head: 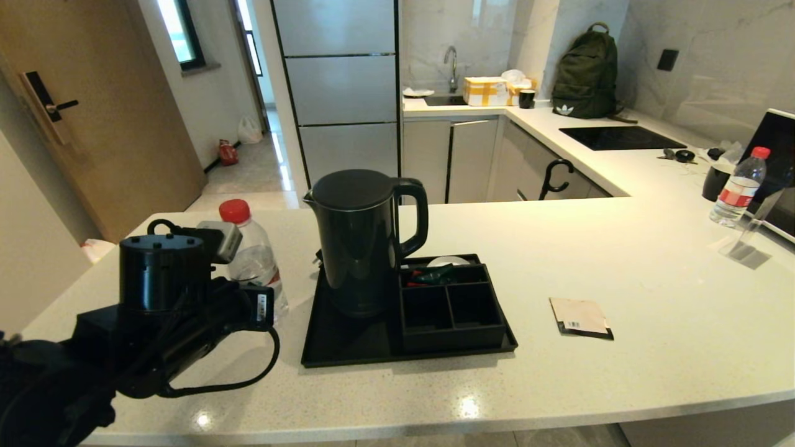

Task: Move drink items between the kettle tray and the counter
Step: Place it on the left

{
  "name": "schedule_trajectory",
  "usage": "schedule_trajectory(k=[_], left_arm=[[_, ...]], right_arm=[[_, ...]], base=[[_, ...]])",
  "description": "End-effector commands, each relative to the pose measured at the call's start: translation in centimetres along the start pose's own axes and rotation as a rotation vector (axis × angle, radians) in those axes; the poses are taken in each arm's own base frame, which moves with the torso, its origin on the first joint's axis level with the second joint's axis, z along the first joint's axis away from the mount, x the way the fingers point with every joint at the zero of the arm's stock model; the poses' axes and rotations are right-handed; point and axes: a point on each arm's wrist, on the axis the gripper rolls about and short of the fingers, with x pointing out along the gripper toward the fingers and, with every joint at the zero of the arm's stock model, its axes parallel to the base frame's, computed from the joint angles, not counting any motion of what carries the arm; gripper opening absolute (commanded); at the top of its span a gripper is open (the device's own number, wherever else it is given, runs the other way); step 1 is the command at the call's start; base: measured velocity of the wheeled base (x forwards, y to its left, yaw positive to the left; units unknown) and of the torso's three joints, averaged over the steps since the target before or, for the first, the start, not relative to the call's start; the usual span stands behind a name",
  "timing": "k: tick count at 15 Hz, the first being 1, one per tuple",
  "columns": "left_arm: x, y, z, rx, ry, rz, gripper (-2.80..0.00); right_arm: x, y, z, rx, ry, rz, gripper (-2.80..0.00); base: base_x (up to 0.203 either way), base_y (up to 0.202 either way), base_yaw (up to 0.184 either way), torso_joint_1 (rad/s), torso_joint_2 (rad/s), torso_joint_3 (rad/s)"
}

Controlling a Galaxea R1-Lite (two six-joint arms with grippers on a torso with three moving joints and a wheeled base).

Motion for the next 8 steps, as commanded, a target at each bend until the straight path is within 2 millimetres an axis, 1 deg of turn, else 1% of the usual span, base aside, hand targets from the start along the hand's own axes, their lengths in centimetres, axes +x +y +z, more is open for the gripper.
schedule_trajectory(k=[1,2,3,4,6,7,8], left_arm=[[0.7,0.9,-0.1,-0.02,0.01,0.043,-2.8],[1.3,1.4,-0.3,-0.031,0.009,0.062,-2.8],[2.5,2.1,-0.9,-0.042,0.028,0.093,-2.8],[3.3,2.8,-1.3,-0.055,0.029,0.117,-2.8],[5.1,2.6,-2.8,-0.049,0.033,0.118,-2.8],[5.7,2.5,-3.3,-0.049,0.026,0.117,-2.8],[6.5,2.4,-4.1,-0.045,0.04,0.117,-2.8]], right_arm=[[0.0,0.0,0.0,0.0,0.0,0.0,-2.8],[0.0,0.0,0.0,0.0,0.002,0.0,-2.8],[0.0,0.0,0.0,0.0,0.002,0.0,-2.8],[0.0,0.0,0.0,0.0,0.002,0.0,-2.8],[0.0,0.0,0.0,0.0,0.002,0.0,-2.8],[0.0,0.0,0.0,0.0,0.0,0.0,-2.8],[0.0,0.0,0.0,0.0,0.002,0.0,-2.8]], base=[[0.0,0.0,0.0,0.0,0.0,0.0],[0.0,0.0,0.0,0.0,0.0,0.0],[0.0,0.0,0.0,0.0,0.0,0.0],[0.0,0.0,0.0,0.0,0.0,0.0],[0.0,0.0,0.0,0.0,0.0,0.0],[0.0,0.0,0.0,0.0,0.0,0.0],[0.0,0.0,0.0,0.0,0.0,0.0]])
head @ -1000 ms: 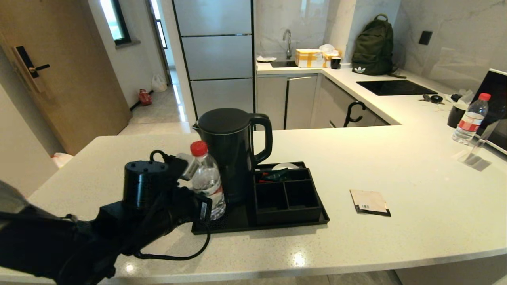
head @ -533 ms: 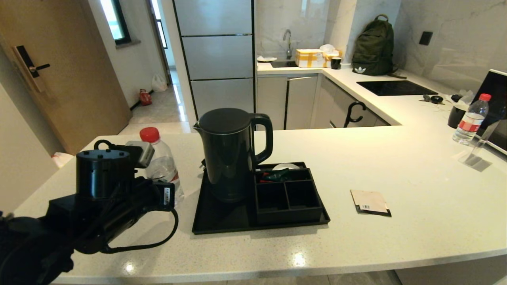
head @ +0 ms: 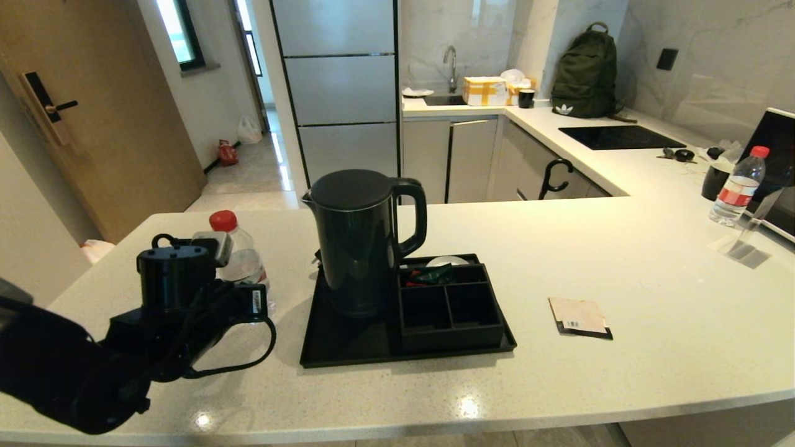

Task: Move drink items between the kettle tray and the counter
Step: Place it on the left

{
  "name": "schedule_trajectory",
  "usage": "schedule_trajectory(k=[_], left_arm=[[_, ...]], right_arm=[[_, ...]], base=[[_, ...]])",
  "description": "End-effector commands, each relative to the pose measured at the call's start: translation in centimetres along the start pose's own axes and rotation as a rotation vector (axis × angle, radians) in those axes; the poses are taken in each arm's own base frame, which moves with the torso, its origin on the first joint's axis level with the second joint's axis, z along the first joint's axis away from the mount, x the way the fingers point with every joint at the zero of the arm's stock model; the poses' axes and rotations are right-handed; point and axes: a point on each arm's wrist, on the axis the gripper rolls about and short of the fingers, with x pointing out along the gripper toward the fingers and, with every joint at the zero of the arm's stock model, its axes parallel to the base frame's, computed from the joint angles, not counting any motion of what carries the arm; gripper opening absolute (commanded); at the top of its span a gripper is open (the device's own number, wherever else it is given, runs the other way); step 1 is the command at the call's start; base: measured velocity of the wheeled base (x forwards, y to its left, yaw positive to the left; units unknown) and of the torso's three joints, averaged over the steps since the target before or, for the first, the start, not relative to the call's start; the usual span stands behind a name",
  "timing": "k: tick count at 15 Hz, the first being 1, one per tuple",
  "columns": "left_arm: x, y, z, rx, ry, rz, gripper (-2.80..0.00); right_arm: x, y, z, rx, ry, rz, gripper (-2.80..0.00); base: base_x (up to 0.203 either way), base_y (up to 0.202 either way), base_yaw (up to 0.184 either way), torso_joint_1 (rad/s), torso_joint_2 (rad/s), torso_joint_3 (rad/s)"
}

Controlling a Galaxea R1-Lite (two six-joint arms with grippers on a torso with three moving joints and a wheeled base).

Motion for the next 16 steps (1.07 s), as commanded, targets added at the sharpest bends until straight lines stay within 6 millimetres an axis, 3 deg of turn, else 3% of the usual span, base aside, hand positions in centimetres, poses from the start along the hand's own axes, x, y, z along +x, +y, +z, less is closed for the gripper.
schedule_trajectory(k=[1,6,11,12,16], left_arm=[[1.8,-0.3,-2.5,0.02,0.074,0.009,-2.8],[3.2,-0.5,-4.7,0.024,0.073,0.009,-2.8],[3.1,-0.4,-4.6,0.022,0.065,0.013,-2.8],[3.0,-0.3,-4.5,0.022,0.062,0.014,0.0],[3.0,-0.3,-4.5,0.024,0.062,0.012,0.0]], right_arm=[[0.0,0.0,0.0,0.0,0.001,0.001,-2.8],[0.0,0.0,0.0,0.001,0.001,0.001,-2.8],[0.0,0.0,0.0,0.0,0.001,0.001,-2.8],[0.0,0.0,0.0,0.0,0.001,0.001,-2.8],[0.0,0.0,0.0,0.0,0.001,0.001,-2.8]], base=[[0.0,0.0,0.0,0.0,0.0,0.0],[0.0,0.0,0.0,0.0,0.0,0.0],[0.0,0.0,0.0,0.0,0.0,0.0],[0.0,0.0,0.0,0.0,0.0,0.0],[0.0,0.0,0.0,0.0,0.0,0.0]])
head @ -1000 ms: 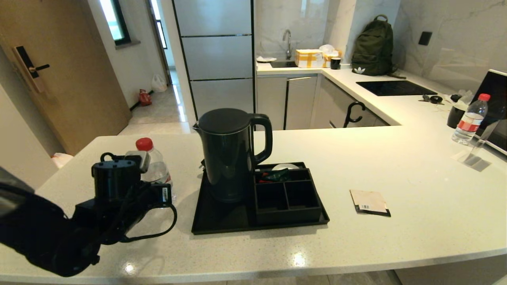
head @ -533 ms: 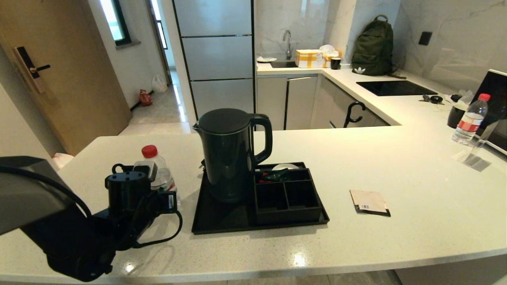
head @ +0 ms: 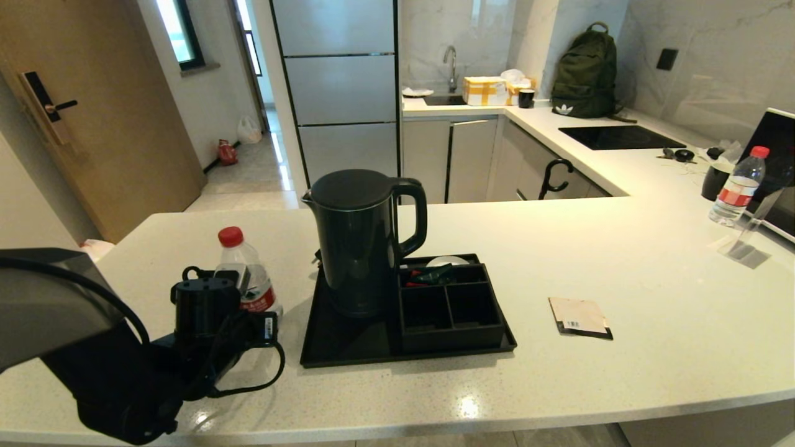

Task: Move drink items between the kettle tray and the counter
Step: Place it on the left

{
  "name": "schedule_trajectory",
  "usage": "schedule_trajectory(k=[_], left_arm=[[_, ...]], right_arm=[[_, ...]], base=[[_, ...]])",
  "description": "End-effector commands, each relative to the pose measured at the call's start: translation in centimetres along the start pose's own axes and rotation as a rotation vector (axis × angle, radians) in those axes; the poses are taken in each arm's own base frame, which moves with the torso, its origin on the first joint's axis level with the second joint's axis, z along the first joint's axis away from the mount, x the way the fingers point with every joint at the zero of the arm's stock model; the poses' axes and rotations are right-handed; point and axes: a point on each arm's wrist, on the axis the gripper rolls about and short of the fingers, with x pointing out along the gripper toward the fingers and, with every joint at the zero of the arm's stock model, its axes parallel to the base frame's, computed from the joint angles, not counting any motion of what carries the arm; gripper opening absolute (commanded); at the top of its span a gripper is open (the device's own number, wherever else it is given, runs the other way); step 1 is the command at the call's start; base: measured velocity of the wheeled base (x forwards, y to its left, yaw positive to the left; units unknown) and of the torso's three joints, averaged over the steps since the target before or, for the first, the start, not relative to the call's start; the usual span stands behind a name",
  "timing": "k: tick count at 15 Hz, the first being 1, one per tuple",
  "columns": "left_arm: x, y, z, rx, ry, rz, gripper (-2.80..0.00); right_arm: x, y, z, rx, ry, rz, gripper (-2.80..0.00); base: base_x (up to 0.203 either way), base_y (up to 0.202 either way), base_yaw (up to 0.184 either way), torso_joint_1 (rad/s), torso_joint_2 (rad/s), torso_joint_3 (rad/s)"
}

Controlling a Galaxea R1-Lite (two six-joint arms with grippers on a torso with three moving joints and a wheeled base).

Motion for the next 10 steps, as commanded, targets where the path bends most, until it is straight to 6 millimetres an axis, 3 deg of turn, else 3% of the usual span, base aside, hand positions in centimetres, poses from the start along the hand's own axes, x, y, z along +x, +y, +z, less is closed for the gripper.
schedule_trajectory(k=[1,8,10], left_arm=[[0.0,0.0,0.2,-0.007,-0.019,0.002,0.0],[-0.4,0.1,0.4,-0.01,-0.027,0.0,0.0],[-2.4,0.5,1.0,-0.013,-0.049,-0.009,0.0]], right_arm=[[0.0,0.0,0.0,-0.001,0.0,0.0,-2.8],[0.0,0.0,0.0,-0.001,0.002,0.0,-2.8],[0.0,0.0,0.0,-0.001,0.002,0.0,-2.8]], base=[[0.0,0.0,0.0,0.0,0.0,0.0],[0.0,0.0,0.0,0.0,0.0,0.0],[0.0,0.0,0.0,0.0,0.0,0.0]])
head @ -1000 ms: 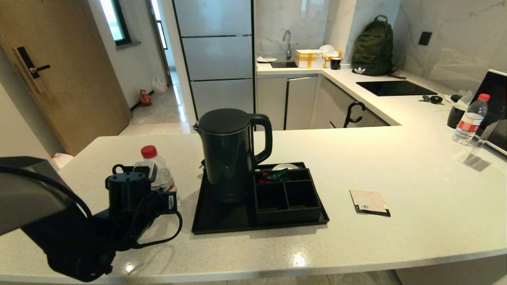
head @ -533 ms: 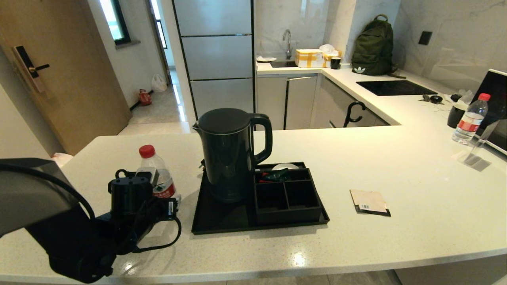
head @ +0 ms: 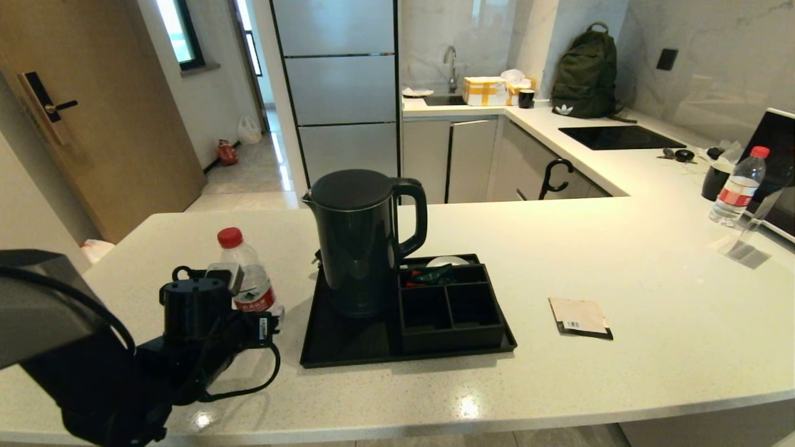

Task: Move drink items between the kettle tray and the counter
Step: Place it on the left, then return the tea bag to its original position

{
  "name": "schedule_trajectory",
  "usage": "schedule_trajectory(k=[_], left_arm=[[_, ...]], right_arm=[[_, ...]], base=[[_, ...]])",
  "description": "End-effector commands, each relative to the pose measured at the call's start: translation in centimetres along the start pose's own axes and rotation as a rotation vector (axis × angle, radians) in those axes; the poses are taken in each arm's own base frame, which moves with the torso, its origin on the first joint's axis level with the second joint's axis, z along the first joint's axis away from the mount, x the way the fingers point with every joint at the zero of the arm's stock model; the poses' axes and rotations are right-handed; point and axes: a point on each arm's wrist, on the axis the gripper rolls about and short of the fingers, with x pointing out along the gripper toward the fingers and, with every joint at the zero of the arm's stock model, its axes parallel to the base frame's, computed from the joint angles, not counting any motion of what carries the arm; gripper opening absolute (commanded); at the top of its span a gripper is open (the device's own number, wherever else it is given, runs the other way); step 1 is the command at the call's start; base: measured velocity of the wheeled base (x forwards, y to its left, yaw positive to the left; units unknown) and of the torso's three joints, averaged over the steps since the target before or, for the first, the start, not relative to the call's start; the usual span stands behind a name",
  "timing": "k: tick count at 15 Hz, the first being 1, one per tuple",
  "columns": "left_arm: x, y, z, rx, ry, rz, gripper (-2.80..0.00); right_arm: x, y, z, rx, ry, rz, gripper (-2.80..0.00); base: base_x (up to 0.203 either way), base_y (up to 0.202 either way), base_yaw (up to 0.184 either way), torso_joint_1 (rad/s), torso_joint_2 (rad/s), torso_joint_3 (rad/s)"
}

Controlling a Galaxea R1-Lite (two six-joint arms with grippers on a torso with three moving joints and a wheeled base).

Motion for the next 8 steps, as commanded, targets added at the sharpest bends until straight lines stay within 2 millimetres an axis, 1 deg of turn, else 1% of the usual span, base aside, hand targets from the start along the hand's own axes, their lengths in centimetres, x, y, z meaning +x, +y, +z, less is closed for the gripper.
schedule_trajectory(k=[1,2,4,5,6,7,8], left_arm=[[-1.6,0.2,0.6,-0.006,-0.031,-0.007,0.0],[-2.6,0.4,1.0,-0.004,-0.046,-0.013,0.0],[-5.4,0.9,2.1,-0.001,-0.097,-0.025,0.0],[-6.2,1.0,1.9,0.012,-0.087,-0.03,0.0],[-6.6,0.9,1.6,0.024,-0.069,-0.035,0.0],[-7.5,1.0,1.9,0.026,-0.076,-0.043,0.0],[-9.0,1.1,2.4,0.025,-0.098,-0.055,0.0]], right_arm=[[0.0,0.0,0.0,0.0,0.002,0.001,-2.8],[0.0,0.0,0.0,0.0,0.002,0.001,-2.8],[0.0,0.0,0.0,0.0,0.003,0.001,-2.8],[0.0,0.0,0.0,0.0,0.003,0.001,-2.8],[0.0,0.0,0.0,0.002,0.002,0.001,-2.8],[0.0,0.0,0.0,0.0,0.002,0.001,-2.8],[0.0,0.0,0.0,0.0,0.0,0.001,-2.8]], base=[[0.0,0.0,0.0,0.0,0.0,0.0],[0.0,0.0,0.0,0.0,0.0,0.0],[0.0,0.0,0.0,0.0,0.0,0.0],[0.0,0.0,0.0,0.0,0.0,0.0],[0.0,0.0,0.0,0.0,0.0,0.0],[0.0,0.0,0.0,0.0,0.0,0.0],[0.0,0.0,0.0,0.0,0.0,0.0]])
